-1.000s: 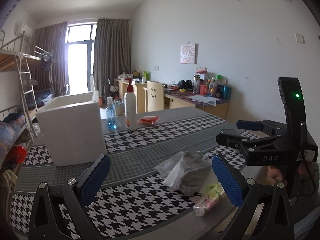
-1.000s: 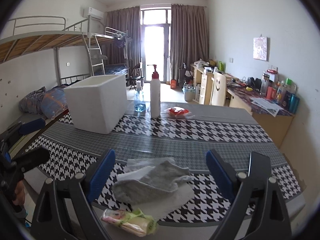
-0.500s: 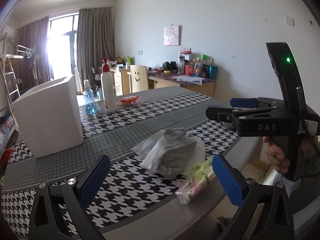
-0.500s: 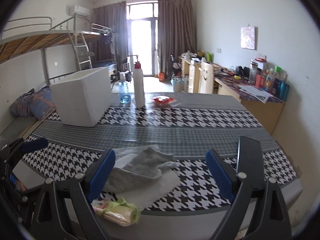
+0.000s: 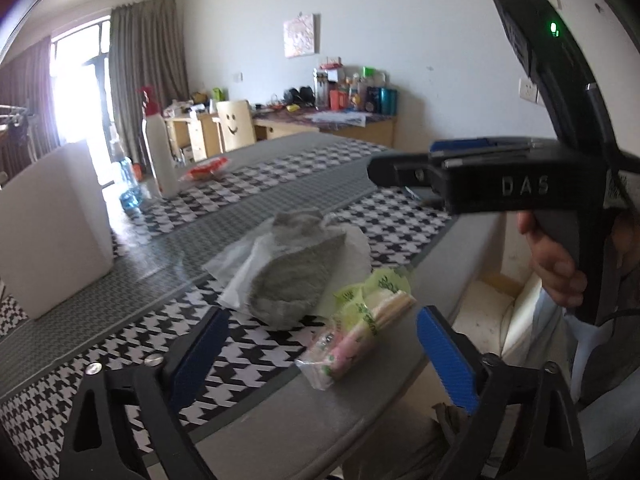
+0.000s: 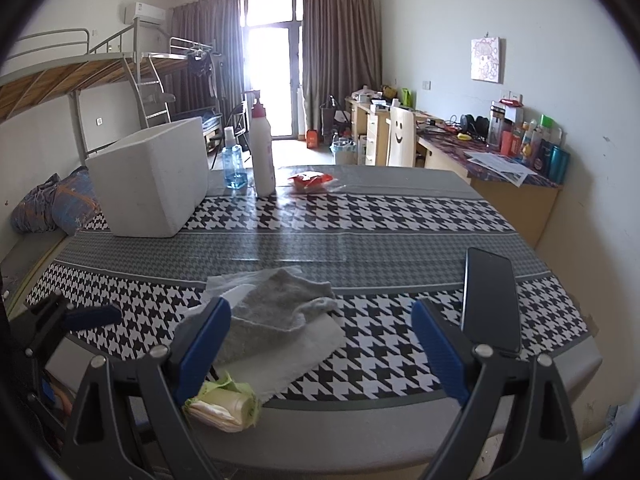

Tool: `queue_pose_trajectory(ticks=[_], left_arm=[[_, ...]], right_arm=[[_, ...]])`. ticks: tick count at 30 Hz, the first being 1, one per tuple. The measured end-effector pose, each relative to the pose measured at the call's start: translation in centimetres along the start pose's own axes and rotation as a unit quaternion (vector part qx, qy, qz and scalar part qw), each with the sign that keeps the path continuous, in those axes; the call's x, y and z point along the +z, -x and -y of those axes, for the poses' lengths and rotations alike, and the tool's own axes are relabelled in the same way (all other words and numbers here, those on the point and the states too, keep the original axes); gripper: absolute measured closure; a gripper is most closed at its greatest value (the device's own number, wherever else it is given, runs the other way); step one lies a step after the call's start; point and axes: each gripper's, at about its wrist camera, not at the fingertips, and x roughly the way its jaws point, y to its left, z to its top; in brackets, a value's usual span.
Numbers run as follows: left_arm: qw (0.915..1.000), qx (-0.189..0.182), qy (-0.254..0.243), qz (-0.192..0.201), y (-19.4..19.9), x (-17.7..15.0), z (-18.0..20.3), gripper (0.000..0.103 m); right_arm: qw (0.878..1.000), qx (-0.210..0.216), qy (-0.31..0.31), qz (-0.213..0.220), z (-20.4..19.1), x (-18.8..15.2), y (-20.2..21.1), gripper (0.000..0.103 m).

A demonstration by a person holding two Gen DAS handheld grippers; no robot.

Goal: Organize soft objects
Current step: 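Close the left tool on the green-wrapped cotton swab pack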

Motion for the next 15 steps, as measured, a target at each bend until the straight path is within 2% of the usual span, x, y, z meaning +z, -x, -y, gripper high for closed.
queue_pose_trajectory(ticks=[5, 10, 15], left_arm=[[0.9998, -0.002, -0.008, -0.02, -1.0, -0.2, 0.4, 0.025], [0.9992, -0.01, -0.015, -0.037, -1.9, -0.6, 0.8, 0.03], [0.998, -0.022, -0.017, -0.057, -3.2, -0.8, 1.0, 0.044]], right_arm=[[1.0, 0.001, -0.007, -0.004, 0.4, -0.2, -0.2, 0.009], [1.0, 0.004, -0.009, -0.003, 0.5, -0.2, -0.2, 0.009], [1.0, 0.002, -0.009, -0.003, 0.6, -0.3, -0.2, 0.009]])
